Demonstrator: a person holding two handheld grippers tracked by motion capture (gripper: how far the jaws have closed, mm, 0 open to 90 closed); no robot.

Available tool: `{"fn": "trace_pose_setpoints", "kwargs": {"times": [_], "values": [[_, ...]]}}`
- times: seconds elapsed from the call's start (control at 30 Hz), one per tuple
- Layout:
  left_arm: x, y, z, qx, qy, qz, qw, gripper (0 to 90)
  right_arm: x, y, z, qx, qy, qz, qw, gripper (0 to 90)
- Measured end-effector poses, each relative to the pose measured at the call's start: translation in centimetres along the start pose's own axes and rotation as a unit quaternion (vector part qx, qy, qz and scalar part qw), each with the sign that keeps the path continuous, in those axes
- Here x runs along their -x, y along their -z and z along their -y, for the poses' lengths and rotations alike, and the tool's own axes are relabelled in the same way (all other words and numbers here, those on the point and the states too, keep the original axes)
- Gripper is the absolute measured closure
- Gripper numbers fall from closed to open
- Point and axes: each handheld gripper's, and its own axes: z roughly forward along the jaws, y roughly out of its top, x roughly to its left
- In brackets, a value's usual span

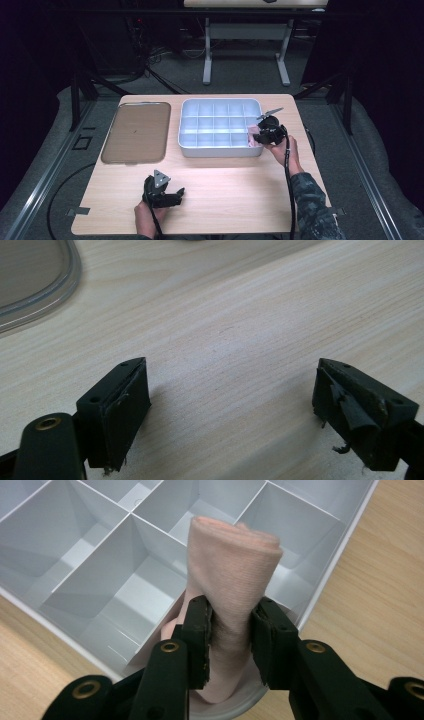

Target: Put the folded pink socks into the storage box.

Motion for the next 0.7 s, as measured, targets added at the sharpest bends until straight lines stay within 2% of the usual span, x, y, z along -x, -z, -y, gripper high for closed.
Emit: {"fn": "trace_pose_setpoints", "kwargs": {"times": [0.13, 0.3, 0.4, 0.5, 0.63, 0.7], "values": [[0.0, 0.0, 0.0, 0.0, 0.0, 0.0, 1.0, 15.1, -0.2, 0.9, 0.0, 0.009, -0.004, -0.005, 0.9999, 59.9], [0.0, 0.0, 0.0, 0.0, 0.0, 0.0, 1.0, 15.1, -0.3, 2.1, -0.1, 0.033, -0.006, -0.01, 0.9994, 57.3], [0.0, 0.0, 0.0, 0.0, 0.0, 0.0, 1.0, 15.1, -0.4, 2.9, -0.3, 0.051, -0.007, -0.009, 0.9987, 57.3], [0.0, 0.0, 0.0, 0.0, 0.0, 0.0, 1.0, 15.1, -0.3, 3.2, -0.4, 0.057, -0.008, -0.005, 0.9983, 57.7], [0.0, 0.0, 0.0, 0.0, 0.0, 0.0, 1.0, 15.1, 0.0, 3.0, -0.6, 0.065, -0.023, -0.008, 0.9976, 58.9], [0.0, 0.0, 0.0, 0.0, 0.0, 0.0, 1.0, 15.1, 0.2, 2.8, -1.0, 0.072, -0.033, -0.017, 0.9967, 63.3]]}}
